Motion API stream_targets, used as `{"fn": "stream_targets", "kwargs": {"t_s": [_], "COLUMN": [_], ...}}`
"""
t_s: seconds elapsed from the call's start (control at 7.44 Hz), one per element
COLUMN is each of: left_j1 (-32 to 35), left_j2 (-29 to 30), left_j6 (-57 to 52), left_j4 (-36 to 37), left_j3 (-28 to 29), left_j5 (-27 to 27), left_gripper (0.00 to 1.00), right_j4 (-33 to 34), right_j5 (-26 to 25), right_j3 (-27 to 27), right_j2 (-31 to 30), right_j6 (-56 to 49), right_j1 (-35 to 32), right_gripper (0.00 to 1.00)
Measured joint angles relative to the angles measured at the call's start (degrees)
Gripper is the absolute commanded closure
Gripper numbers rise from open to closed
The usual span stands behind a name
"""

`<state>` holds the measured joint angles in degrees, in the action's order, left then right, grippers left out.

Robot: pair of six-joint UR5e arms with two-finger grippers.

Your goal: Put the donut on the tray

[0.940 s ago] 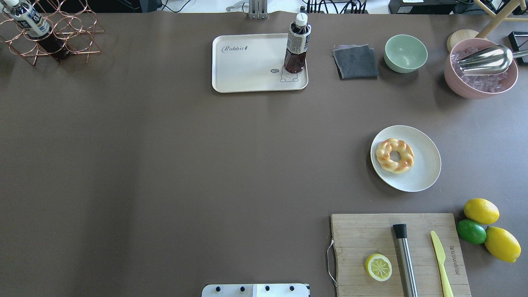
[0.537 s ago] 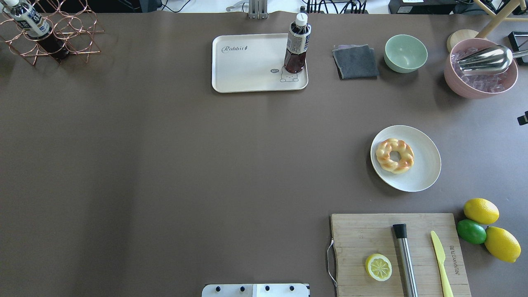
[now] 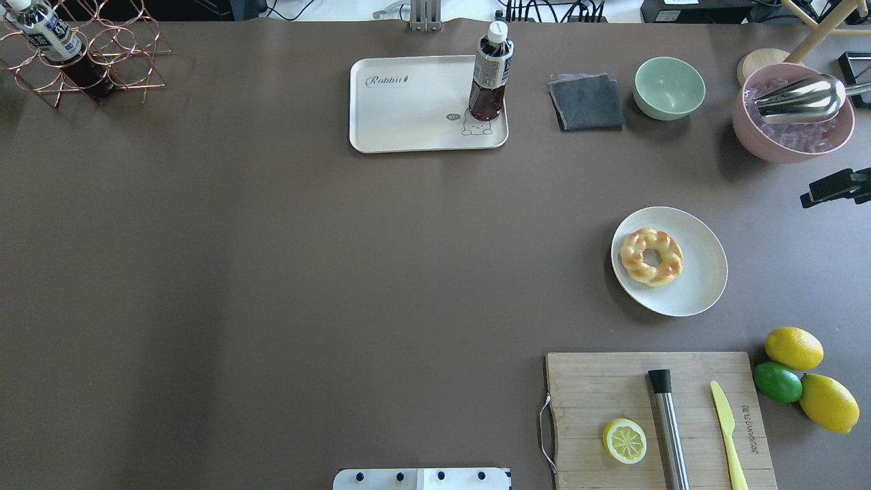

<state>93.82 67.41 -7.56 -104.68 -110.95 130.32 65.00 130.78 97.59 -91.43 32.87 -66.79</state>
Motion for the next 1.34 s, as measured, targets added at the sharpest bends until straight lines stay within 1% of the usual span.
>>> {"fn": "stream_targets", "kwargs": {"t_s": [0.27,0.4,0.67,0.81,0.94,1.07,1.34], "left_j1": [0.0,0.0,0.0,0.0,0.0,0.0,0.0], "left_j2": [0.1,0.2,0.2,0.2,0.2,0.2,0.3], "left_j6": [0.0,0.0,0.0,0.0,-0.1,-0.1,-0.1], "left_j4": [0.0,0.0,0.0,0.0,0.0,0.0,0.0], "left_j3": [0.0,0.1,0.3,0.4,0.5,0.6,0.7], "left_j5": [0.0,0.0,-0.1,-0.1,-0.1,-0.1,0.0], "left_gripper": [0.02,0.02,0.02,0.02,0.02,0.02,0.02], "right_j4": [-8.3,-11.2,-13.0,-13.2,-13.3,-13.4,-13.4], "right_j5": [-1.1,-2.6,-5.8,-7.1,-7.6,-7.8,-7.9], "right_j3": [-2.2,-3.4,-4.5,-5.2,-5.5,-5.6,-5.6], "right_j2": [0.9,1.1,1.5,1.7,1.8,1.8,1.7], "right_j6": [10.8,13.8,15.6,15.7,15.8,15.8,15.6], "right_j1": [5.9,8.4,12.4,13.9,14.7,15.2,15.6], "right_gripper": [0.11,0.14,0.37,0.56,0.81,1.00,1.00]}}
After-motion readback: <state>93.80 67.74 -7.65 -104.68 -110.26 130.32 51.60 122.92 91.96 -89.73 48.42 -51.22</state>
